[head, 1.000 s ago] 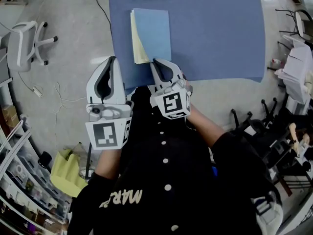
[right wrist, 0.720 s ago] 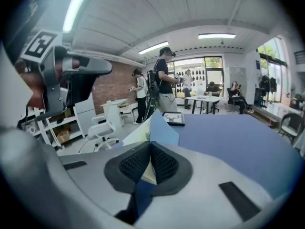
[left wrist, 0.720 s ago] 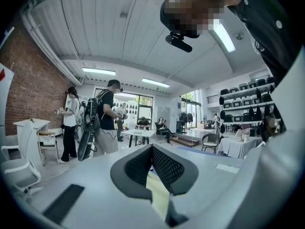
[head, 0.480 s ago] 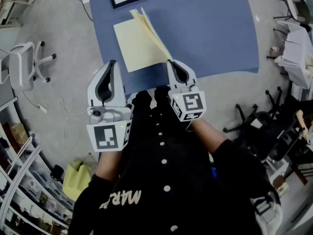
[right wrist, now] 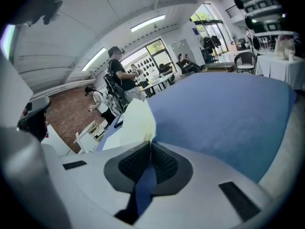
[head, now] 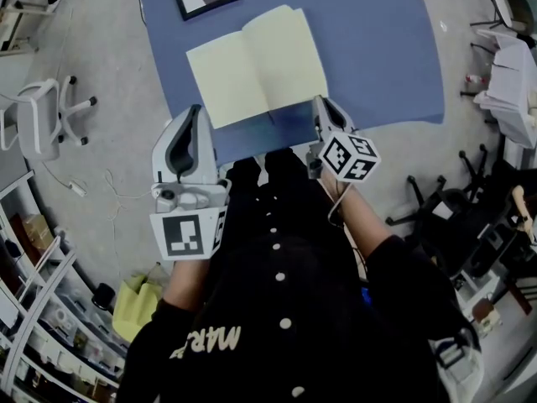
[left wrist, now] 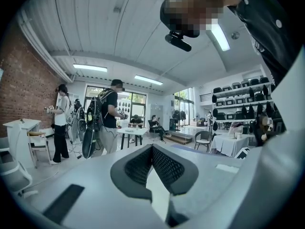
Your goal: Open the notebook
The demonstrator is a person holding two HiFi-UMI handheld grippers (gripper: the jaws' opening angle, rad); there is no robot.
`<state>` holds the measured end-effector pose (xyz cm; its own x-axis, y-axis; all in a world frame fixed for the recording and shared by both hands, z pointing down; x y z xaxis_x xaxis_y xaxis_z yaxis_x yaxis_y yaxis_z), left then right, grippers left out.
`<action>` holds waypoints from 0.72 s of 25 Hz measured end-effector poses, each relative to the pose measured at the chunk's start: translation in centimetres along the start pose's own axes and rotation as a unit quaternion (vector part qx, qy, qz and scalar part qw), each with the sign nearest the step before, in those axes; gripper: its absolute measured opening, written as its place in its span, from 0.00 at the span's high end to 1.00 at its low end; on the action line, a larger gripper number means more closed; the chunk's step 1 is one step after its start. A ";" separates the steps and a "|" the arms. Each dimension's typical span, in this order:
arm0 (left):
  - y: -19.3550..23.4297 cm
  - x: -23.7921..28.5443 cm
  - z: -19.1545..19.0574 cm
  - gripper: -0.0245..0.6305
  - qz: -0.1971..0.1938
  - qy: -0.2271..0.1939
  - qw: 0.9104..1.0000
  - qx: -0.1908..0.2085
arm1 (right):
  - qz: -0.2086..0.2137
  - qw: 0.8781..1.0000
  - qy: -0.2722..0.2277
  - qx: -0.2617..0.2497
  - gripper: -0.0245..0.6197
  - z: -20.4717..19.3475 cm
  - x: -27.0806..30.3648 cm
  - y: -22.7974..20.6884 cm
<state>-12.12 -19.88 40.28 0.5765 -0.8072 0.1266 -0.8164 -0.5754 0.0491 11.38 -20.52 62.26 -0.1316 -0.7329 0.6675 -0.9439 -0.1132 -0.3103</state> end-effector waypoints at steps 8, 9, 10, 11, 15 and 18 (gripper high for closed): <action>-0.5 1.0 -0.4 0.96 0.006 0.006 1.000 -0.003 | -0.013 0.995 0.084 0.048 0.93 -1.4 2.5 -2.0; -0.6 1.0 -0.5 0.96 0.006 0.006 1.000 -0.003 | -0.017 0.994 0.097 0.050 0.93 -1.8 2.5 -2.1; -0.7 1.0 -0.5 0.96 0.007 0.007 1.000 -0.003 | -0.022 0.993 0.107 0.048 0.93 -2.1 2.5 -2.1; -0.7 1.0 -0.6 0.96 0.008 0.007 1.000 -0.003 | -0.027 0.992 0.114 0.044 0.93 -2.3 2.5 -2.0; -0.6 0.8 -0.8 0.96 0.012 0.008 1.000 -0.005 | -0.042 0.990 0.130 0.026 0.93 -2.9 2.6 -1.9; -0.6 0.6 -0.8 0.96 0.014 0.006 1.000 -0.003 | -0.049 0.988 0.145 0.013 0.93 -3.5 2.6 -1.9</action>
<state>-11.33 -19.87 41.10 0.5525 -0.8216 0.1408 -0.8328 -0.5511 0.0521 11.82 -19.86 66.91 -0.1242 -0.4955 0.8597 -0.9490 -0.1937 -0.2488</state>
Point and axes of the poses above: the fingertips, and each gripper's own axes: x forward along the fingers, y to its left, z out of its top, the point moved 1 cm from there along -x, backward along the fingers, and after that the axes turned 15 degrees about -z, right-handed, at the moved point
